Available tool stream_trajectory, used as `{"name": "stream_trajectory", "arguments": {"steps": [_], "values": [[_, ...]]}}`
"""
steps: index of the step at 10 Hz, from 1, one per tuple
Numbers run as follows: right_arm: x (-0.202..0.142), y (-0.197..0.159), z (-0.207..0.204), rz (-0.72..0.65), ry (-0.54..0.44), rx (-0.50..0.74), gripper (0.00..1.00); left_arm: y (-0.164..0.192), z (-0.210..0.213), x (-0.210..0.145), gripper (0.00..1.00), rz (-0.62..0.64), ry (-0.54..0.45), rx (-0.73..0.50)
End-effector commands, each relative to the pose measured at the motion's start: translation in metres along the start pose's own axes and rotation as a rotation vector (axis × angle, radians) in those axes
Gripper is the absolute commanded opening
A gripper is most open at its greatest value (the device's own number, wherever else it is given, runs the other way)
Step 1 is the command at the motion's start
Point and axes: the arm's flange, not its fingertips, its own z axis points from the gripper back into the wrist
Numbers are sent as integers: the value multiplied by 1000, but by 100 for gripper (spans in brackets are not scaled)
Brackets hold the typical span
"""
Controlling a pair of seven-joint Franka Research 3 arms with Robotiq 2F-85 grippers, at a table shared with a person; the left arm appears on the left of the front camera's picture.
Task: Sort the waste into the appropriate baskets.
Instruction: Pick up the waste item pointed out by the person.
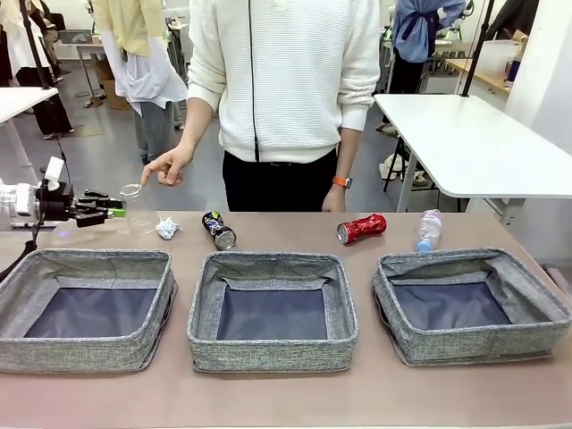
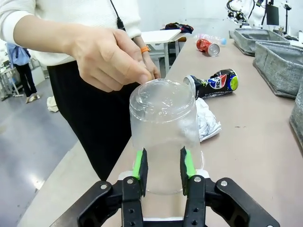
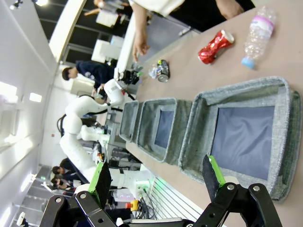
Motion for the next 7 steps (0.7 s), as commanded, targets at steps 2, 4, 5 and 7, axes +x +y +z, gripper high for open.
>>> {"name": "stream_trajectory", "arguments": {"steps": [2,4,5,7], "values": [[4,2,0,27,-14,14,100,3,0,3,39,13,5,-12],[4,2,0,27,-14,14,100,1,0,5,98,18,18,-33],[4,2,0,27,-14,14,100,1,1,6,100,20,19,-30],[4,2,0,27,-14,14,100,4,-2,7,100,39,26,-15]]}}
